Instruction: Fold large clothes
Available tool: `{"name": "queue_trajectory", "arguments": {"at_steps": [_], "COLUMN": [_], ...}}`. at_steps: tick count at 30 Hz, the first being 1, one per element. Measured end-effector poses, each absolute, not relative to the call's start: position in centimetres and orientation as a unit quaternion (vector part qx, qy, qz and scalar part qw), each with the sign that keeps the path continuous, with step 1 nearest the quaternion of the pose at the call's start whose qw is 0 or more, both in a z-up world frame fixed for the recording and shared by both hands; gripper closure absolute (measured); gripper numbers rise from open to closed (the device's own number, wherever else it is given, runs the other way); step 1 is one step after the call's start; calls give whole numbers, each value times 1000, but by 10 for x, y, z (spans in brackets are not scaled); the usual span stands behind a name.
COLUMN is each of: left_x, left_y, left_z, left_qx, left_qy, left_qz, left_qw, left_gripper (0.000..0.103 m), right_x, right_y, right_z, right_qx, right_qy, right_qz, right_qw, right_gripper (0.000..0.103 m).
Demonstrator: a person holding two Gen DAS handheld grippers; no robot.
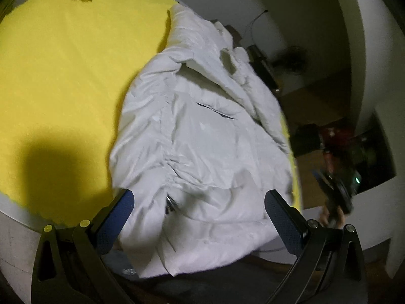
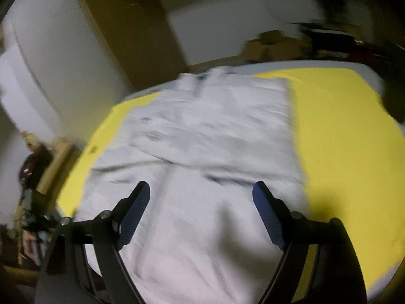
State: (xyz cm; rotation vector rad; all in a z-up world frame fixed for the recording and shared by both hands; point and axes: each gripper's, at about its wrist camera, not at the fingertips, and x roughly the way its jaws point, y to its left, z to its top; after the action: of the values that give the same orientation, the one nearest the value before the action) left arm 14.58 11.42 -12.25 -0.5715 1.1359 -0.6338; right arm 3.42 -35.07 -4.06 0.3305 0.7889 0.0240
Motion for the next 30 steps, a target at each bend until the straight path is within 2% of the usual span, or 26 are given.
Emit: {"name": "queue_trajectory", "arguments": {"at_steps": [5,11,20,30], "left_x": [143,142,136,144], "left_y": [108,107,111,102], "left_z": [-118,-131,-141,-155], "left_qx": [-220,-226,-217,-265], "left_qy": [527,552,575,592], "left_qz": [-254,-251,-225,-247], "left_qw": [781,762,756,720], "left_gripper": [0,0,0,0], "right_x": [-23,-54,-63,-64], "right_y": [-383,-386,-385,-387], "right_z": [-39,-49,-60,-70], "right_qx": [222,218,217,213], "right_qy": [351,366,384,402], "right_qz": [-23,-42,-39,-49], "right_qw": [909,904,897,889], "right_gripper": [20,20,20,20]}}
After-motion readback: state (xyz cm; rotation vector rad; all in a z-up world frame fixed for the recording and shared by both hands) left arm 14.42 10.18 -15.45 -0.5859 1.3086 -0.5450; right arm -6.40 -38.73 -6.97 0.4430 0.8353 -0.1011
